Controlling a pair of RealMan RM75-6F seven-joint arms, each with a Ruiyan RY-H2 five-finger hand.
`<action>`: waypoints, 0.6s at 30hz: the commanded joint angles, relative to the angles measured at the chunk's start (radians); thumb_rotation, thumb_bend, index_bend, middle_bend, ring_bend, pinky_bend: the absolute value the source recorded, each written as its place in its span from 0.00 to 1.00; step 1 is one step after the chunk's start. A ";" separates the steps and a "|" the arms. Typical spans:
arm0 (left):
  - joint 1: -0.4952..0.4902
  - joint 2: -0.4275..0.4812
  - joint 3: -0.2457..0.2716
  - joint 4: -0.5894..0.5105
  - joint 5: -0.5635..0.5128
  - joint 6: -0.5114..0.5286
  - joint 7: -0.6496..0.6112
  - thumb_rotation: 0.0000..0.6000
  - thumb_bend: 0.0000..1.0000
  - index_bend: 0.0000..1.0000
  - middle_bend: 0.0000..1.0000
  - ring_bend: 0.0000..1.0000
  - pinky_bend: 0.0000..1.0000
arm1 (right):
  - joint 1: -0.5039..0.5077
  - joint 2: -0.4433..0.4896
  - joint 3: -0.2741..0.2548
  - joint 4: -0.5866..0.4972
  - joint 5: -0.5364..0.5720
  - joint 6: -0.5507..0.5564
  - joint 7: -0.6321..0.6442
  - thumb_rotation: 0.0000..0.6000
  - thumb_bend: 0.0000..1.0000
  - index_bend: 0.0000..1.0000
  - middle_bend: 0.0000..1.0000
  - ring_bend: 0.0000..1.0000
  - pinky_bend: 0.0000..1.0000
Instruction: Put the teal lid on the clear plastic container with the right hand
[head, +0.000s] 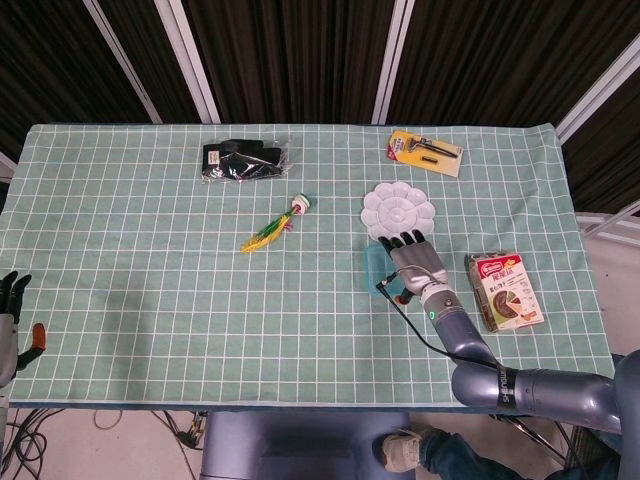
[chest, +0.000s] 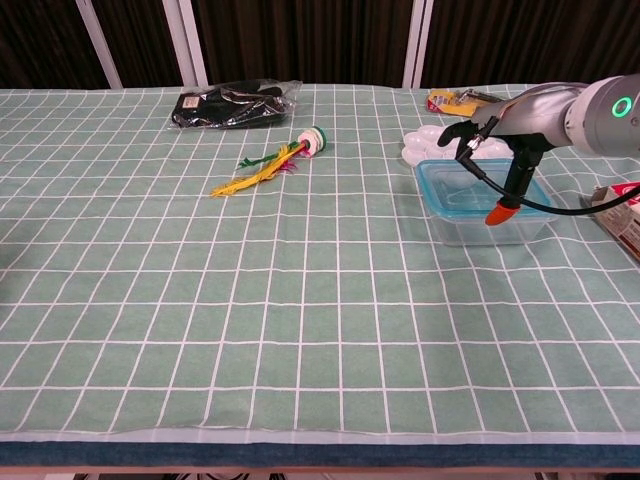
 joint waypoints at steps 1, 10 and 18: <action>0.000 0.000 0.000 -0.001 -0.003 -0.001 0.004 1.00 0.53 0.07 0.00 0.00 0.00 | -0.001 0.001 0.000 0.003 0.000 -0.003 0.004 1.00 0.24 0.00 0.43 0.09 0.00; -0.001 0.000 0.001 -0.004 -0.008 -0.002 0.011 1.00 0.53 0.07 0.00 0.00 0.00 | 0.000 0.000 -0.004 0.005 -0.001 -0.008 0.008 1.00 0.24 0.00 0.43 0.09 0.00; -0.002 0.001 0.001 -0.005 -0.012 -0.004 0.012 1.00 0.52 0.07 0.00 0.00 0.00 | 0.001 -0.004 -0.004 0.004 -0.006 -0.008 0.013 1.00 0.24 0.00 0.43 0.09 0.00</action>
